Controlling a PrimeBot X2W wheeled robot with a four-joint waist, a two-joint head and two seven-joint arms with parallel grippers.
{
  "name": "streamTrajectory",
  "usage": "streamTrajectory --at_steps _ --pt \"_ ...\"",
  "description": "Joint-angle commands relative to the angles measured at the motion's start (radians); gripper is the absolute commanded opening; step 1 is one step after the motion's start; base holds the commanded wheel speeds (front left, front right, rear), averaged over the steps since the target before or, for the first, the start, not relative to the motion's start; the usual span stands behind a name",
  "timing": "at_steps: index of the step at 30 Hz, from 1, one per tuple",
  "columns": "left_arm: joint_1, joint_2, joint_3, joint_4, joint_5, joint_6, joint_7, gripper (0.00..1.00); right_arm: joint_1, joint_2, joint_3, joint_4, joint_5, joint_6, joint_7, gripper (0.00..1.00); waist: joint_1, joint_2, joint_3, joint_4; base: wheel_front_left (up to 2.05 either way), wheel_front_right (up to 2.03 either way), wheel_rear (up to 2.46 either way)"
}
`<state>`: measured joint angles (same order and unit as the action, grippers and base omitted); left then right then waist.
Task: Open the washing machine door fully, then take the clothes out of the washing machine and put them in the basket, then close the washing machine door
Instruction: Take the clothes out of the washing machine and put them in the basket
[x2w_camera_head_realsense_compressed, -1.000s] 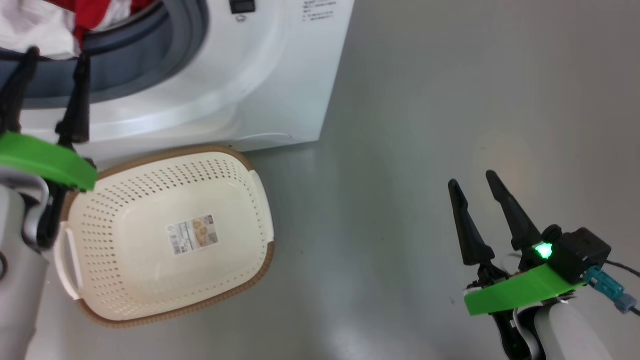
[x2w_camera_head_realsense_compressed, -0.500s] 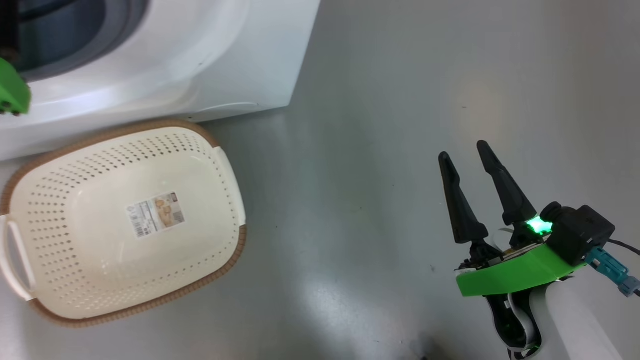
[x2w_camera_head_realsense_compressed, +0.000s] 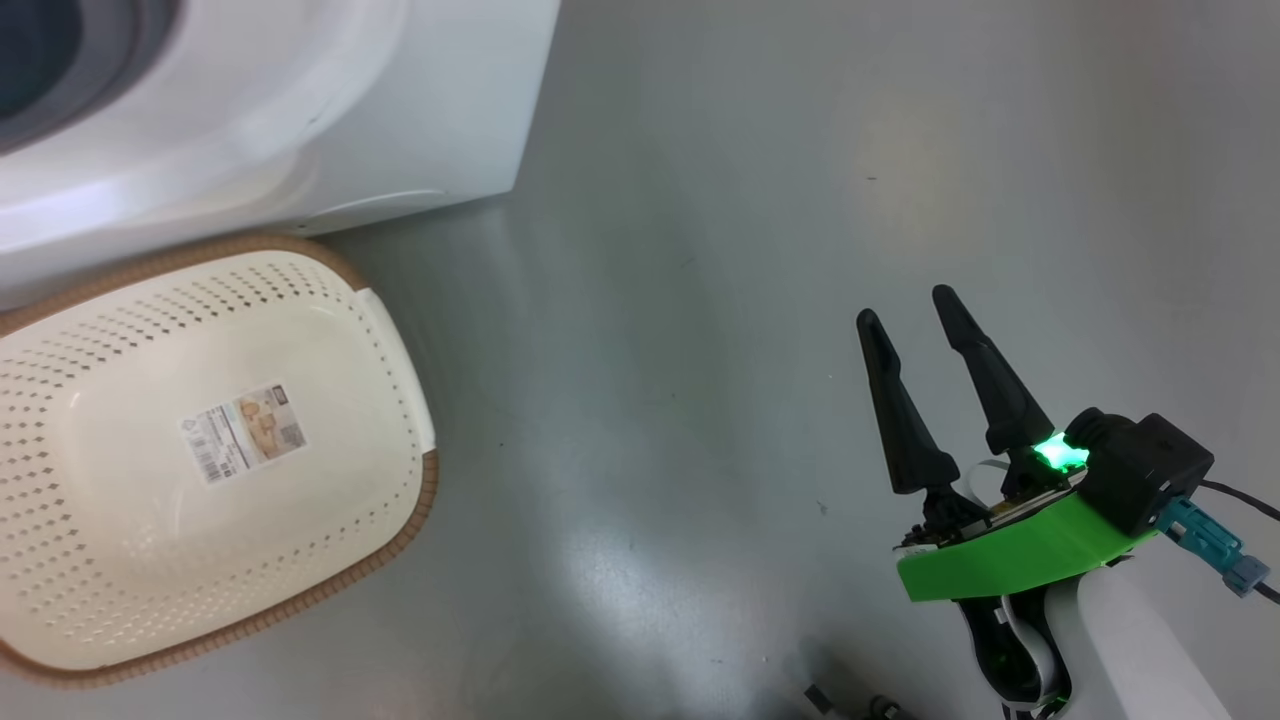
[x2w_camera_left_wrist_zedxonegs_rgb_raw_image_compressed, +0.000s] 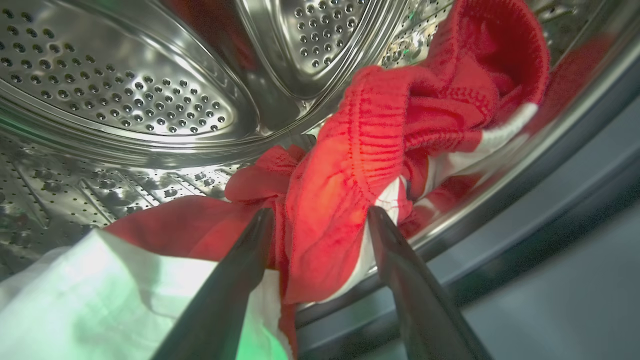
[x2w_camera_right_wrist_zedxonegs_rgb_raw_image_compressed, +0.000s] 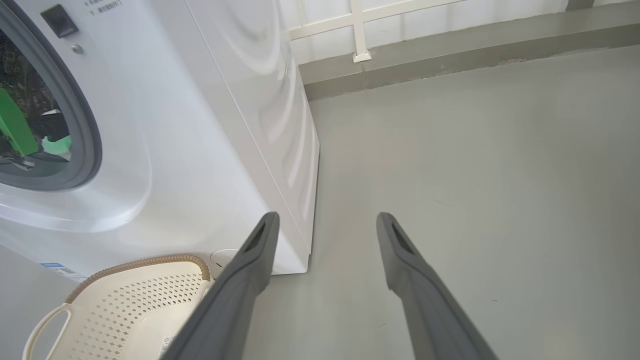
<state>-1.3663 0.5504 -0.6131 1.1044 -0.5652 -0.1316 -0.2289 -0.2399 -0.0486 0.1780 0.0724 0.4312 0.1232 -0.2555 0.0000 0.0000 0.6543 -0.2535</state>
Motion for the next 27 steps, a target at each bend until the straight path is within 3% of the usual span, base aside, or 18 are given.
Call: streamTrajectory --at_steps 1,10,11,12,13,14,20,27 --pt "-0.034 0.060 -0.004 -0.002 -0.007 0.001 0.006 1.00 0.001 -0.002 0.027 -0.028 0.008 0.008 -0.006 1.00 0.0000 0.0000 0.008 -0.010 0.00 0.00 0.00" --pt "-0.093 0.094 -0.102 0.031 -0.049 0.001 0.035 1.00 0.000 -0.002 0.051 -0.039 0.021 0.008 -0.006 1.00 0.0000 0.0000 0.024 -0.042 0.00 0.00 0.00" --pt "-0.098 0.096 -0.109 0.036 -0.055 0.001 0.040 0.83 -0.001 -0.002 0.051 -0.041 0.022 0.008 -0.006 1.00 0.0000 0.0000 0.026 -0.044 0.00 0.00 0.00" --pt "-0.101 0.096 -0.119 0.038 -0.061 0.001 0.046 0.42 -0.002 -0.002 0.051 -0.042 0.023 0.008 -0.006 1.00 0.0000 0.0000 0.027 -0.045 0.00 0.00 0.00" --pt "-0.103 0.096 -0.131 0.037 -0.064 0.001 0.048 0.16 -0.003 -0.002 0.051 -0.043 0.025 0.008 -0.006 1.00 0.0000 0.0000 0.027 -0.046 0.00 0.00 0.00" --pt "-0.104 0.097 -0.140 0.038 -0.069 0.001 0.047 0.00 -0.003 -0.002 0.050 -0.044 0.026 0.008 -0.006 1.00 0.0000 0.0000 0.027 -0.046 0.00 0.00 0.00" --pt "-0.103 0.095 -0.181 0.048 -0.102 0.001 0.025 0.00 -0.003 -0.002 0.046 -0.044 0.026 0.008 -0.006 1.00 0.0000 0.0000 0.018 -0.042 0.00 0.00 0.00" --pt "-0.089 0.064 -0.165 0.065 -0.150 0.001 -0.024 0.00 -0.008 -0.002 0.031 -0.037 0.014 0.008 -0.006 1.00 0.0000 0.0000 -0.008 -0.016 0.00 0.00 0.00"
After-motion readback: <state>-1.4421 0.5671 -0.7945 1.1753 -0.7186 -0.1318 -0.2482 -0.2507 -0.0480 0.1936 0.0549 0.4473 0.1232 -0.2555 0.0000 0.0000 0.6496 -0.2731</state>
